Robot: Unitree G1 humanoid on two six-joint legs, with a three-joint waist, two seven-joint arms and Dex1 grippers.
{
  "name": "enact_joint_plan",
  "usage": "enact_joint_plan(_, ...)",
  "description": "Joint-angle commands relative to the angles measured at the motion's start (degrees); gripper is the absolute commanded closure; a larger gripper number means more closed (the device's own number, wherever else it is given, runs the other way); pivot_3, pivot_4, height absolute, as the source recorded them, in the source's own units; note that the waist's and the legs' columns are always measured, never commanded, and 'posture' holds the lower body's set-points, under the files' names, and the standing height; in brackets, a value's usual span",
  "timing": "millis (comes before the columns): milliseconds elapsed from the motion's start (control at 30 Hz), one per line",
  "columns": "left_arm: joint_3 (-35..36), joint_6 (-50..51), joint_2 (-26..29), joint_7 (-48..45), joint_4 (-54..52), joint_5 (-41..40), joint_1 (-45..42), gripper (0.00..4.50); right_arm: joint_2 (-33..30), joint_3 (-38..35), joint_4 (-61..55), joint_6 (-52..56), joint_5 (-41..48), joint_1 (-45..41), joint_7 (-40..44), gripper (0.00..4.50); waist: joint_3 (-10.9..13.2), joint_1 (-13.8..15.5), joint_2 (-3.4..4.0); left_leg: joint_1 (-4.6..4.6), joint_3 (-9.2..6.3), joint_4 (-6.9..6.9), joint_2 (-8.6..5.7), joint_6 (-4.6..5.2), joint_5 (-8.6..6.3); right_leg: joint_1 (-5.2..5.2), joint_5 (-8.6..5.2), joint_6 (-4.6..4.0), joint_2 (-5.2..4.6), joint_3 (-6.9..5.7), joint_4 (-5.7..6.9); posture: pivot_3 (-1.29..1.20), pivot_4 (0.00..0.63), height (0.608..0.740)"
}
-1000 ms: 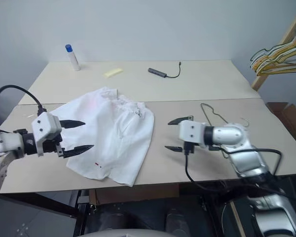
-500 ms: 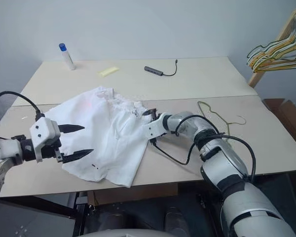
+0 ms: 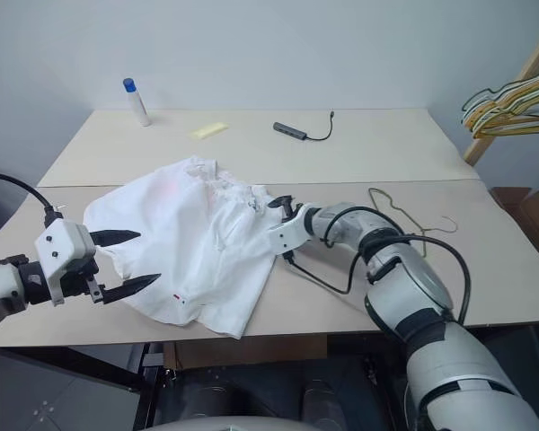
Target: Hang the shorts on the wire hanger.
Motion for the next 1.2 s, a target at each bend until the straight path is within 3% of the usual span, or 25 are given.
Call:
enact_joint_plan(33, 0.5, -0.4, 0.3, 0.2, -0.6, -0.8, -1.4, 0.02, -1.3, -0.4, -1.2, -3.1, 0.2, -1.1, 0.7, 0.0, 0.0, -0.1, 0.0, 0.01, -0.01, 0.0, 0.02, 0.0, 0.0, 0.0, 0.0, -0.01, 0.02, 0.0, 0.01, 0.21, 0.0, 0.74)
enact_joint_plan(200, -0.3, -0.6, 0.2, 0.2, 0.1, -0.6, -2.7, 0.02, -2.0, 0.4, -2.0, -6.6, -0.2, 0.7, 1.7, 0.0, 0.0, -0.2, 0.0, 0.01, 0.0, -0.01, 0.05, 0.0, 0.0, 0.0, -0.01, -0.04, 0.05, 0.0, 0.0, 0.21, 0.0, 0.74)
enact_joint_plan(433, 0.0, -0.8, 0.0, 0.1, 0.1, -0.6, -2.6, 0.02, 1.8, -0.1, -3.2, -7.4, 0.7, 2.0, 1.3, 0.0, 0.0, -0.4, -0.04, 0.09, 0.01, -0.01, 0.14, 0.0, 0.0, 0.05, -0.01, -0.08, 0.11, 0.01, 0.04, 0.22, 0.0, 0.74)
enact_joint_plan(833, 0.3, -0.5, -0.1, 0.5, -0.6, -0.8, -2.1, 0.02, 8.4, 2.2, 1.8, 7.8, -5.0, -0.5, -11.5, 0.0, 0.0, -0.3, -0.03, 0.09, 0.03, -0.02, 0.2, -0.07, 0.03, 0.01, -0.01, -0.16, 0.14, -0.02, 0.11, 0.23, 0.0, 0.74)
enact_joint_plan(967, 0.0, -0.5, -0.3, 0.7, -0.7, -0.7, -2.4, 0.0, 10.0, 2.6, 3.6, 11.2, -5.5, -1.6, -13.5, 0.78, 0.0, 0.0, -0.03, 0.06, 0.03, -0.03, 0.2, -0.08, 0.03, -0.01, -0.02, -0.17, 0.13, -0.06, 0.09, 0.23, 0.0, 0.74)
enact_joint_plan(1200, 0.0, -0.5, -0.8, 1.3, -1.4, -0.7, -2.1, 0.0, 10.3, 2.8, 4.6, 12.2, -6.0, -2.8, -14.6, 3.21, 0.0, 0.1, -0.01, -0.01, 0.03, -0.06, 0.2, -0.13, 0.03, -0.07, -0.02, -0.17, 0.13, -0.1, 0.06, 0.24, 0.0, 0.74)
